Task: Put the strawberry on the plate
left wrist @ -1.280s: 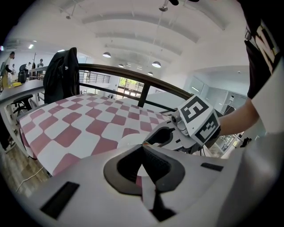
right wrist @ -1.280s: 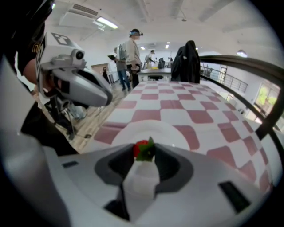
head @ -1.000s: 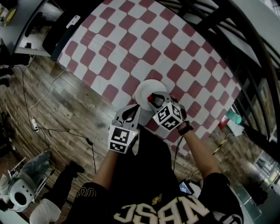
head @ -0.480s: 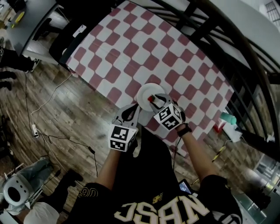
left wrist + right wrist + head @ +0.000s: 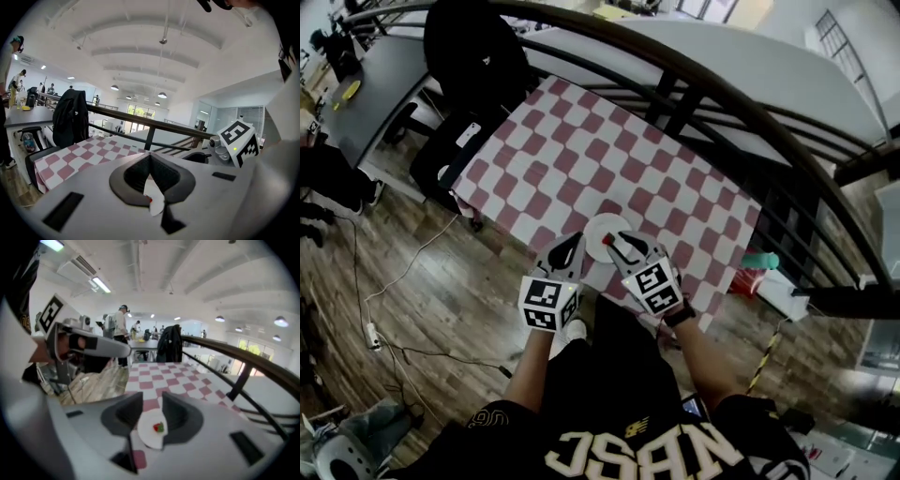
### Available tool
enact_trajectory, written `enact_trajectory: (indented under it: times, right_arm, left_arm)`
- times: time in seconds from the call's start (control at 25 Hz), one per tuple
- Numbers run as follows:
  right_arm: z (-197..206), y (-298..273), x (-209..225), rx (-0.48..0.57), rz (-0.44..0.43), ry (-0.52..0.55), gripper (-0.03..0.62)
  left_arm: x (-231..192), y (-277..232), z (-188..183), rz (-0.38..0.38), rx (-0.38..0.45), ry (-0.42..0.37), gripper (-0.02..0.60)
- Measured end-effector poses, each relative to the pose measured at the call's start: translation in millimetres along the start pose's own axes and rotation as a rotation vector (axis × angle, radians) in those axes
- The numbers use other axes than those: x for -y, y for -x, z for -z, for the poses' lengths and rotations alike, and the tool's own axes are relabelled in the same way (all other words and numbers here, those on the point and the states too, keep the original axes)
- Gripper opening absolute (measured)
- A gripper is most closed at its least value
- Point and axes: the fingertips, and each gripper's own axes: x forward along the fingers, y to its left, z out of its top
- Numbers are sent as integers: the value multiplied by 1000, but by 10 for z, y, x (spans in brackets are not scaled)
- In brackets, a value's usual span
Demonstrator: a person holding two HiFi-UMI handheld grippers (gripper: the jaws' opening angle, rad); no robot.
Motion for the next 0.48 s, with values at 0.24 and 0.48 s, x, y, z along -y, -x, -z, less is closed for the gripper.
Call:
enact_trajectory:
  times: [0.24, 0.48]
  right_arm:
    - [-413, 483, -169, 142, 125, -10, 108]
    - [-734, 930, -174, 311, 247, -145, 62]
  left_arm:
    - [204, 238, -529, 27, 122, -49, 9]
    - [449, 484, -744, 61, 188, -94, 9]
